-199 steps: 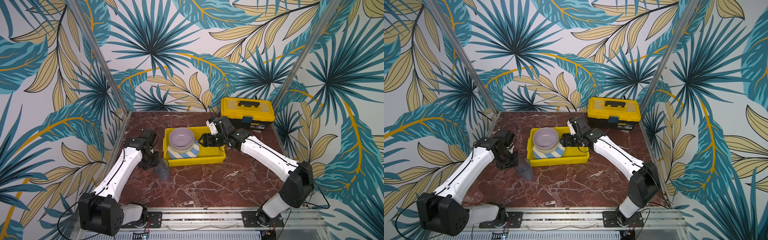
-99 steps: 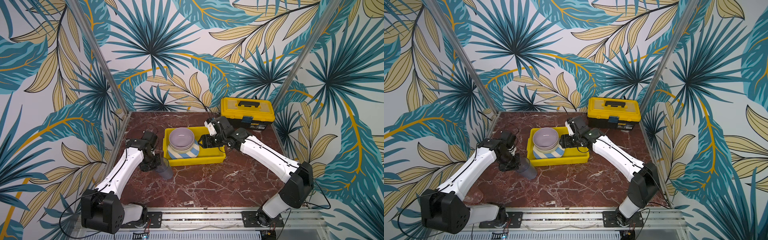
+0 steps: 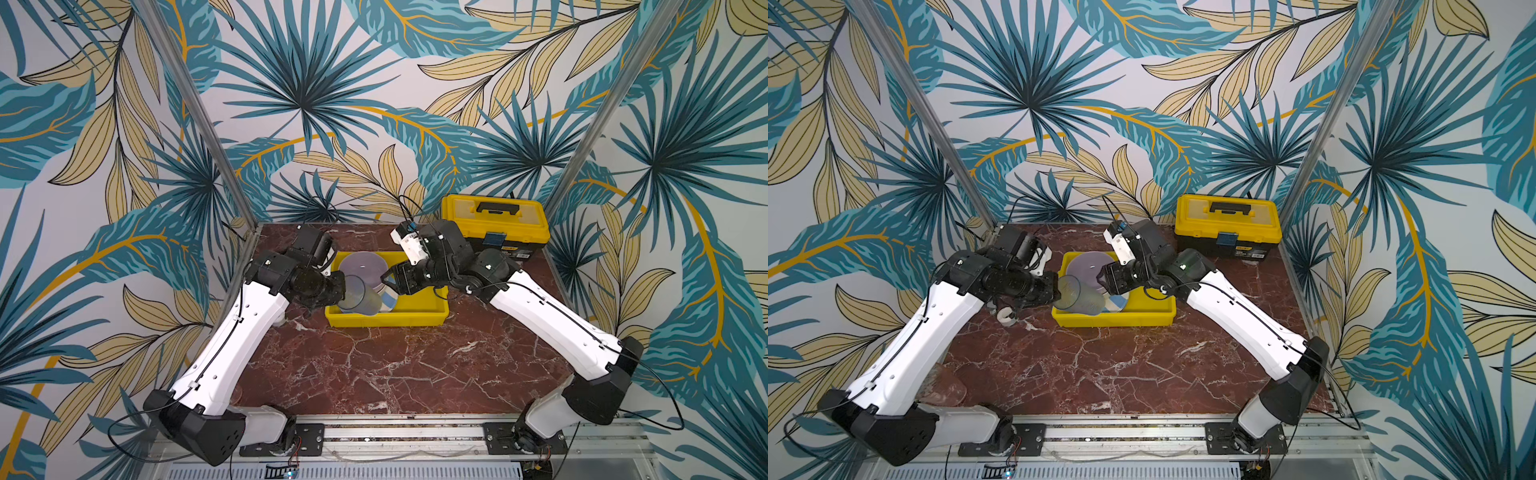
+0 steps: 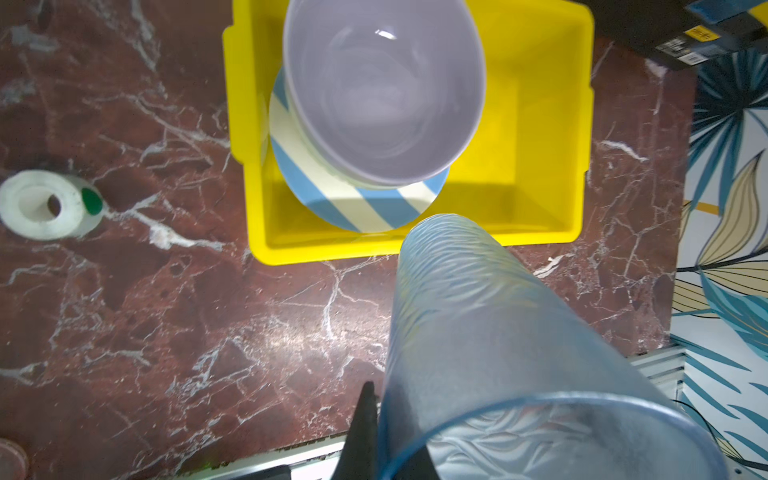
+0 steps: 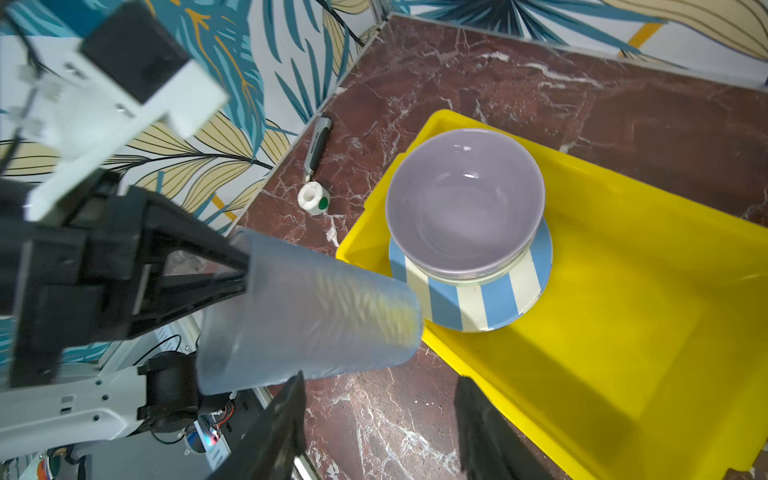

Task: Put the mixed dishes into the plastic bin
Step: 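Hold the cup over the bin with left gripper while right gripper grips it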

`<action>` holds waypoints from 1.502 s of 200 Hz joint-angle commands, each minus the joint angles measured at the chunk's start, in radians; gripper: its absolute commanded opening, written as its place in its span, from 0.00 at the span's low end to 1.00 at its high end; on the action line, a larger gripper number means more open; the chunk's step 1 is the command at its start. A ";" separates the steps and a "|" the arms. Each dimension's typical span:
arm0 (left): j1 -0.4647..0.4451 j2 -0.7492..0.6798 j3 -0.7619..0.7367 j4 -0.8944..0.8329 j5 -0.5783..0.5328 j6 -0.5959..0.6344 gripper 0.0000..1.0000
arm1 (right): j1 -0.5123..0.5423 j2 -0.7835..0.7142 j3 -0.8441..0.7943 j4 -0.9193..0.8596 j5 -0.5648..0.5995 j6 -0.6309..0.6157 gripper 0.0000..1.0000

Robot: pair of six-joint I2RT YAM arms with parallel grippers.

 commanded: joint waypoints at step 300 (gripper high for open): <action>-0.400 0.206 0.397 0.107 -0.468 -0.048 0.00 | 0.038 0.004 0.037 -0.035 0.427 0.123 0.24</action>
